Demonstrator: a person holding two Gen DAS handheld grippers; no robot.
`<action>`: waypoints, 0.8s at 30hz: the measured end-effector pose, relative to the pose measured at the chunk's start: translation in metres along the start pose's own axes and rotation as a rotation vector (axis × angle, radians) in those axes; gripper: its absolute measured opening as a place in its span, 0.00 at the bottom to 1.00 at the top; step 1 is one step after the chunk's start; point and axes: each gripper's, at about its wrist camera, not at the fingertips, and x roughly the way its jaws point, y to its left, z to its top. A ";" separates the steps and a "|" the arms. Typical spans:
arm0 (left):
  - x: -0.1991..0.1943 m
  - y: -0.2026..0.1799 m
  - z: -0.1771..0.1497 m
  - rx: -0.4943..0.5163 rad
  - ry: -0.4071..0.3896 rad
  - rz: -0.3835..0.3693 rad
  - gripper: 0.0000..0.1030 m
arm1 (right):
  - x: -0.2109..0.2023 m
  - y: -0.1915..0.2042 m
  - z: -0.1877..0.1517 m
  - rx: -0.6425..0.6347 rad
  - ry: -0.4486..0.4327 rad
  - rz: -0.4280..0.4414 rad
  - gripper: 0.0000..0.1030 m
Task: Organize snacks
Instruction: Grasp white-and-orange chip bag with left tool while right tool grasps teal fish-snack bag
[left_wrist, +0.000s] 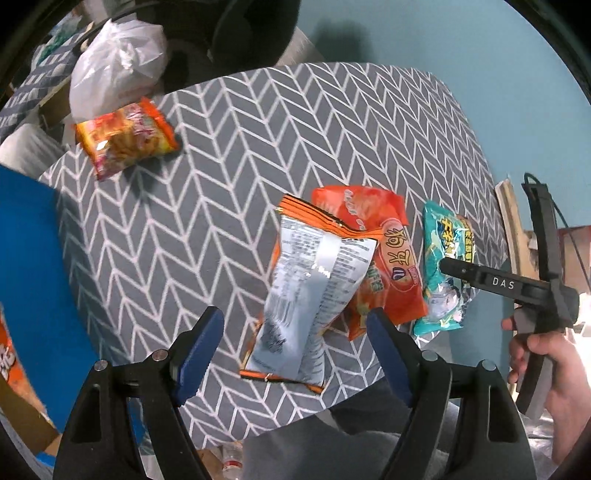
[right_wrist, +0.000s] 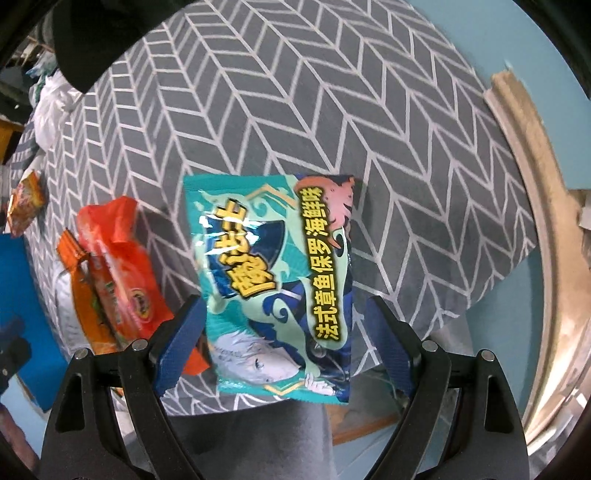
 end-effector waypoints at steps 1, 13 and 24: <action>0.003 -0.003 0.001 0.007 0.003 0.006 0.78 | 0.002 0.000 0.000 0.001 0.003 0.007 0.83; 0.047 -0.014 0.006 0.041 0.063 0.076 0.78 | 0.034 0.044 0.007 -0.061 0.029 -0.057 0.84; 0.086 -0.022 0.014 0.043 0.091 0.111 0.79 | 0.056 0.081 0.014 -0.087 0.001 -0.148 0.86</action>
